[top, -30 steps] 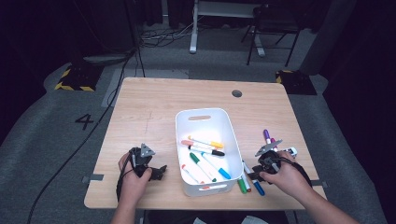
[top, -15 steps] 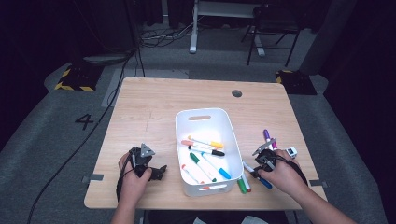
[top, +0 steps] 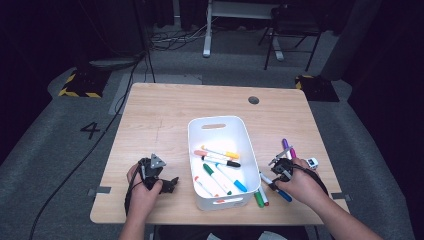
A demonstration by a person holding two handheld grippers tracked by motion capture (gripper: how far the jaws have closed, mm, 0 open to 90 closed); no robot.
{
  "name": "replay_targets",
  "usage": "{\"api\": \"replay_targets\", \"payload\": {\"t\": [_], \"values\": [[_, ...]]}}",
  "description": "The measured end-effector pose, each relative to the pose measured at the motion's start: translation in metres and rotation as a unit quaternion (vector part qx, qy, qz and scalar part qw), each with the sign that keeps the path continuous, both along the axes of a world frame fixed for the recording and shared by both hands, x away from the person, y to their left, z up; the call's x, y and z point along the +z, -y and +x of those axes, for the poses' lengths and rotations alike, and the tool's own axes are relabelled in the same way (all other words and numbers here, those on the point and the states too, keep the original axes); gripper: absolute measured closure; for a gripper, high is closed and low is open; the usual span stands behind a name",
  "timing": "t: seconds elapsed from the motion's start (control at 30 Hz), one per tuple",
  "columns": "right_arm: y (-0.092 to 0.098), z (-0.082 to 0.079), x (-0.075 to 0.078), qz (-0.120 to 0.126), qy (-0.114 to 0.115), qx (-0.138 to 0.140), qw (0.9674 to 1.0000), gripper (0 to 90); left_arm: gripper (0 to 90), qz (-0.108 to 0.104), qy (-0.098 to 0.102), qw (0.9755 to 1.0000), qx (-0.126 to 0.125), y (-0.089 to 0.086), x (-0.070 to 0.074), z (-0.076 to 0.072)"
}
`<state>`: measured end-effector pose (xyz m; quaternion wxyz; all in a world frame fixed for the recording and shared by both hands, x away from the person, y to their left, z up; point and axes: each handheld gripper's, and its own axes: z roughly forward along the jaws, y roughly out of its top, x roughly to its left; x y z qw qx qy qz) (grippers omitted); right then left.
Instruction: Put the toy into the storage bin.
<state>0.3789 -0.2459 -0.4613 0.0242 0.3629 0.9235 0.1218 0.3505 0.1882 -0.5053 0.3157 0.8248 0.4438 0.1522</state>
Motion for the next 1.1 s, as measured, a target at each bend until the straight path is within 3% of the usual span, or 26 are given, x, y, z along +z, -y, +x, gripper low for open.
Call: {"api": "replay_targets", "payload": {"t": [0.13, 0.43, 0.77, 1.1], "values": [[-0.004, -0.001, 0.000, -0.014, 0.007, 0.004, 0.9999, 77.3, 0.1, 0.000, 0.000, 1.0000, 0.000, 0.000, 0.000, 0.000], [0.008, 0.003, 0.004, 0.040, -0.012, -0.015, 0.9990, 77.3, 0.1, -0.001, 0.000, 1.0000, 0.000, 0.000, 0.000, 0.000], [0.014, 0.001, 0.037, 0.091, 0.016, -0.006, 0.9957, 77.4, 0.1, -0.001, 0.000, 1.0000, 0.000, 0.000, 0.000, 0.000], [0.014, -0.004, 0.069, 0.138, 0.047, 0.009, 0.9893, 77.3, 0.1, -0.001, 0.000, 1.0000, 0.000, 0.000, 0.000, 0.000]]}}
